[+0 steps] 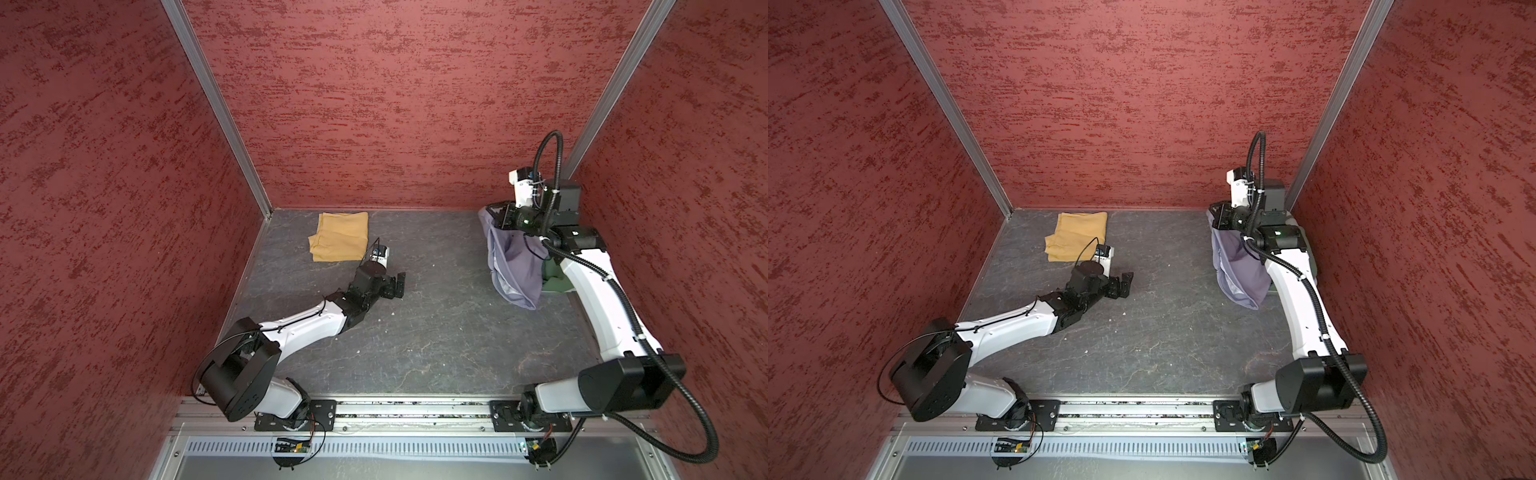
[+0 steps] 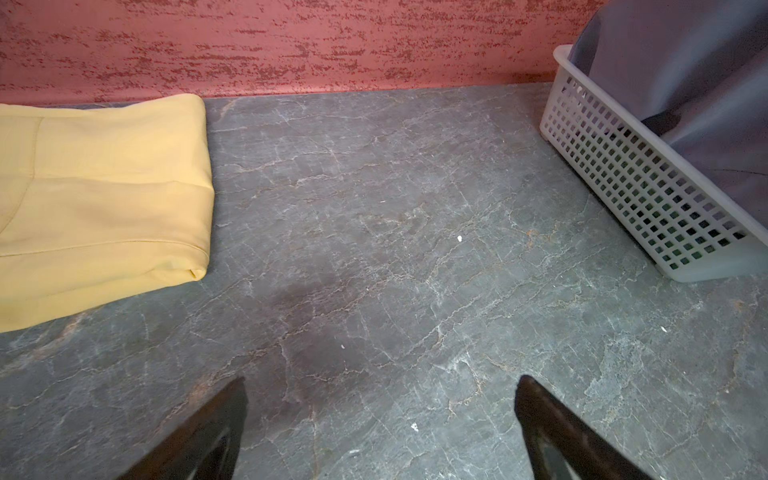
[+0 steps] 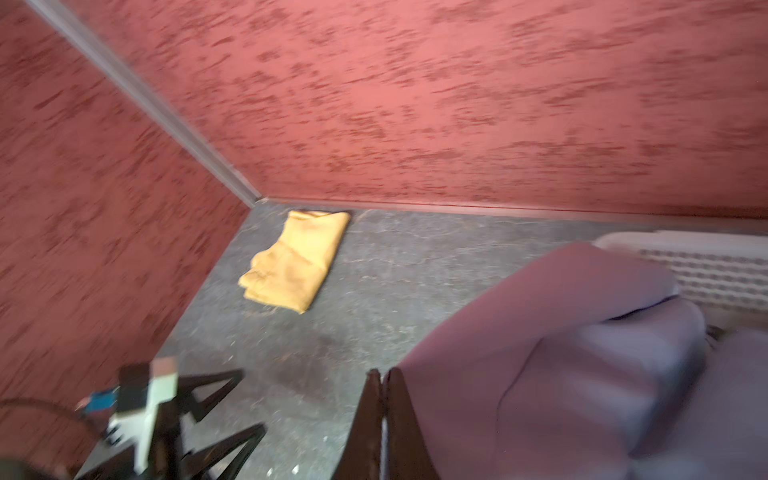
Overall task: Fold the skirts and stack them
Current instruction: 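Lift the lavender skirt out of the basket with the right gripper onto the table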
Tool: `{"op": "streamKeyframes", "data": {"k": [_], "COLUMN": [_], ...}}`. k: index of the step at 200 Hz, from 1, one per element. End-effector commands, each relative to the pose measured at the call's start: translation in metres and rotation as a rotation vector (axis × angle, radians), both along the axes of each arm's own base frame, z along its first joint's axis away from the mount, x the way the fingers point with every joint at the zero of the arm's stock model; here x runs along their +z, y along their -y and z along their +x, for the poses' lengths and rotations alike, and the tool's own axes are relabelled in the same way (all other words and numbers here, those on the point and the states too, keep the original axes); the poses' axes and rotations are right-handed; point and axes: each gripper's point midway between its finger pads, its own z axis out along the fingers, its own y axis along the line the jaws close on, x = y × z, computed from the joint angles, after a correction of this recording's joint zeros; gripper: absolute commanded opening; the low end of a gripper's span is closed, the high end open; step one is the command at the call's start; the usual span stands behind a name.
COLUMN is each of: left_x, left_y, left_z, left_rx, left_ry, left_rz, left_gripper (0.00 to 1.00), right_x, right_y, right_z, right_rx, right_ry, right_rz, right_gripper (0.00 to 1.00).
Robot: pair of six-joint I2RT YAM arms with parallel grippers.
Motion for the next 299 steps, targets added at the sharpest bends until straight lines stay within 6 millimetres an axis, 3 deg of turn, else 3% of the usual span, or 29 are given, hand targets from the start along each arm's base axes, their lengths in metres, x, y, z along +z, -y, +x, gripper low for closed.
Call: {"op": "streamKeyframes", "data": {"k": [1,6,93,136,176,208,246,299], "left_x": [0.016,0.017,0.026,0.027,0.024,0.022,0.015,0.003], "left_y": [-0.013,-0.016,-0.056,-0.06,-0.063,-0.066,-0.067,-0.067], "left_z": [0.004,0.004,0.0,-0.002,-0.003,-0.008,-0.016,-0.017], "left_rx": [0.048,0.053,0.136,0.133,0.142,0.136,0.121,0.12], "left_ry": [0.047,0.049,0.083,0.097,0.108,0.099,0.087,0.058], "left_rz": [-0.054,-0.061,-0.099,-0.118,-0.12,-0.152,-0.177,-0.176], "left_gripper": [1.0,1.0,1.0,1.0,1.0,1.0,0.99,0.99], "right_x": [0.018,0.021,-0.036,-0.072,-0.089,-0.084,-0.084,-0.111], "right_y": [-0.042,-0.05,-0.173,-0.213,-0.244,-0.262,-0.269,-0.251], "right_z": [-0.015,-0.019,-0.014,-0.009,-0.015,-0.014,0.007,0.034], "right_rx": [0.18,0.209,0.478,0.538,0.606,0.633,0.58,0.429], "right_ry": [0.044,0.051,-0.097,-0.183,-0.218,-0.206,-0.186,-0.194], "right_rz": [0.027,0.033,0.061,0.076,0.074,0.075,0.079,0.003], "right_gripper": [0.0,0.0,0.0,0.0,0.0,0.0,0.0,0.0]}}
